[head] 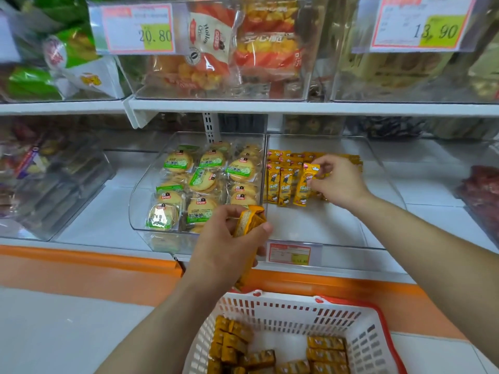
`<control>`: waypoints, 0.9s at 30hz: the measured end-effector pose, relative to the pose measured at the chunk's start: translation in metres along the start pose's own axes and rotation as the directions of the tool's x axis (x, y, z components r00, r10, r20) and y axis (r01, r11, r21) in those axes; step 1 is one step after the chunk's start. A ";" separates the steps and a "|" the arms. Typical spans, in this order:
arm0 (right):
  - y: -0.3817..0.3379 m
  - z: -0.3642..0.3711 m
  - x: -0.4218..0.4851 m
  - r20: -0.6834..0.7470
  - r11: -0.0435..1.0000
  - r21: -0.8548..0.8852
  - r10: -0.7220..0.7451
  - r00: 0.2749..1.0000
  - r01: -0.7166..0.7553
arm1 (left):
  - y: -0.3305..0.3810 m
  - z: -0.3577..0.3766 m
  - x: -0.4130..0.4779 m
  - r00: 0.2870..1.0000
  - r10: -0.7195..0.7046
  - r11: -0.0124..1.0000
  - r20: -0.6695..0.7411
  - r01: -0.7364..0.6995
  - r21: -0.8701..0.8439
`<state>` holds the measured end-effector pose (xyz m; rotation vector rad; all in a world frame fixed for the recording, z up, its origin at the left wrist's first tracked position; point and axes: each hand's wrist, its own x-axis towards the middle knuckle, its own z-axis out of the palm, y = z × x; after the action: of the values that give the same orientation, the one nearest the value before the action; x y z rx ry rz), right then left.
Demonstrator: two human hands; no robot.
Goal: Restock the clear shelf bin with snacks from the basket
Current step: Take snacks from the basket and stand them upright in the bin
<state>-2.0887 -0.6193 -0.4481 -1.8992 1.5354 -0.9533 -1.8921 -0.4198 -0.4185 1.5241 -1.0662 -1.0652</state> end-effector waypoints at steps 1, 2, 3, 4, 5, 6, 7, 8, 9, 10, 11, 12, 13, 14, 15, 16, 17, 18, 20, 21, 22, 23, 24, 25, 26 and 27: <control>0.005 0.007 0.009 0.002 0.998 -0.067 -0.018 1.000 0.018 | 0.000 -0.001 0.001 1.000 0.004 1.000 -0.008 -0.004 0.000; 0.008 0.014 0.016 0.007 0.992 -0.125 -0.028 1.000 0.029 | -0.001 -0.002 0.002 1.000 0.010 1.000 -0.018 -0.010 0.002; 0.012 0.021 0.022 0.013 0.987 -0.160 -0.028 1.000 0.030 | -0.001 -0.003 0.003 0.999 0.015 1.000 -0.031 -0.015 0.001; 0.015 0.027 0.027 0.020 0.985 -0.172 -0.021 1.000 0.024 | -0.002 -0.004 0.004 0.999 0.018 1.000 -0.049 -0.018 -0.006; 0.019 0.033 0.031 0.024 0.985 -0.174 -0.013 1.000 0.017 | -0.003 -0.005 0.005 0.998 0.018 1.000 -0.066 -0.019 -0.023; 0.021 0.038 0.033 0.023 0.983 -0.182 -0.008 1.000 0.012 | -0.004 -0.006 0.006 0.997 0.013 0.999 -0.078 -0.017 -0.045; 0.024 0.042 0.036 0.014 0.980 -0.198 -0.005 1.000 0.008 | -0.004 -0.006 0.007 0.997 0.006 0.998 -0.082 -0.012 -0.066; 0.027 0.045 0.037 -0.002 0.977 -0.214 -0.003 1.000 0.003 | -0.005 -0.007 0.008 0.997 -0.005 0.996 -0.079 -0.002 -0.084; 0.029 0.048 0.038 -0.022 0.975 -0.220 0.000 1.000 -0.005 | -0.004 -0.008 0.008 0.997 -0.022 0.995 -0.070 0.014 -0.103; 0.031 0.050 0.038 -0.045 0.976 -0.216 0.007 0.999 -0.016 | -0.003 -0.008 0.009 0.998 -0.044 0.991 -0.055 0.036 -0.128; 0.032 0.052 0.039 -0.062 0.977 -0.210 0.011 0.998 -0.024 | -0.003 -0.008 0.010 0.997 -0.069 0.985 -0.036 0.062 -0.163; 0.033 0.052 0.038 -0.067 0.977 -0.213 0.016 0.998 -0.029 | -0.002 -0.008 0.010 0.996 -0.093 0.974 -0.013 0.088 -0.209; 0.033 0.052 0.038 -0.061 0.975 -0.221 0.023 0.998 -0.036 | -0.001 -0.008 0.010 0.993 -0.114 0.959 0.011 0.113 -0.260; 0.032 0.050 0.036 -0.055 0.972 -0.228 0.035 0.998 -0.047 | 0.001 -0.008 0.010 0.991 -0.126 0.944 0.033 0.131 -0.304; 0.030 0.048 0.033 -0.056 0.970 -0.235 0.047 0.997 -0.059 | 0.003 -0.008 0.009 0.990 -0.133 0.931 0.050 0.143 -0.336; 0.025 0.043 0.030 -0.068 0.969 -0.236 0.056 0.996 -0.071 | 0.004 -0.008 0.008 0.989 -0.128 0.923 0.068 0.144 -0.357; 0.020 0.037 0.025 -0.091 0.971 -0.228 0.057 0.994 -0.076 | 0.005 -0.008 0.007 0.989 -0.117 0.914 0.087 0.141 -0.379; 0.013 0.029 0.018 -0.116 0.974 -0.215 0.043 0.992 -0.067 | 0.006 -0.008 0.006 0.989 -0.100 0.907 0.106 0.135 -0.398; -0.007 0.011 -0.005 -0.116 0.993 -0.118 -0.005 0.993 -0.009 | 0.007 -0.008 0.003 0.991 -0.071 0.908 0.114 0.111 -0.404; -0.016 0.000 -0.020 -0.081 0.999 -0.025 -0.029 0.996 0.027 | 0.008 -0.007 0.001 0.992 -0.060 0.914 0.110 0.099 -0.393; -0.026 -0.011 -0.038 -0.011 0.993 0.101 -0.052 0.999 0.052 | 0.007 -0.006 0.000 0.993 -0.051 0.919 0.111 0.090 -0.384; -0.036 -0.021 -0.056 0.067 0.973 0.224 -0.074 0.995 0.058 | 0.007 -0.004 -0.002 0.991 -0.050 0.920 0.121 0.092 -0.380; -0.046 -0.030 -0.076 0.145 0.939 0.341 -0.097 0.985 0.043 | 0.008 -0.001 -0.004 0.988 -0.049 0.924 0.144 0.100 -0.369; -0.052 -0.038 -0.093 0.209 0.907 0.421 -0.122 0.970 0.023 | 0.008 0.002 -0.006 0.983 -0.057 0.925 0.173 0.117 -0.361; -0.056 -0.046 -0.109 0.254 0.881 0.473 -0.146 0.956 0.009 | 0.008 0.009 -0.008 0.978 -0.068 0.922 0.197 0.137 -0.362; -0.059 -0.048 -0.120 0.286 0.858 0.514 -0.176 0.942 0.004 | 0.009 0.013 -0.010 0.975 -0.071 0.915 0.210 0.148 -0.375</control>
<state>-2.1035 -0.4869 -0.3982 -1.6457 0.8938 -0.9176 -1.9077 -0.4148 -0.4105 1.1865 -0.8379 -1.4333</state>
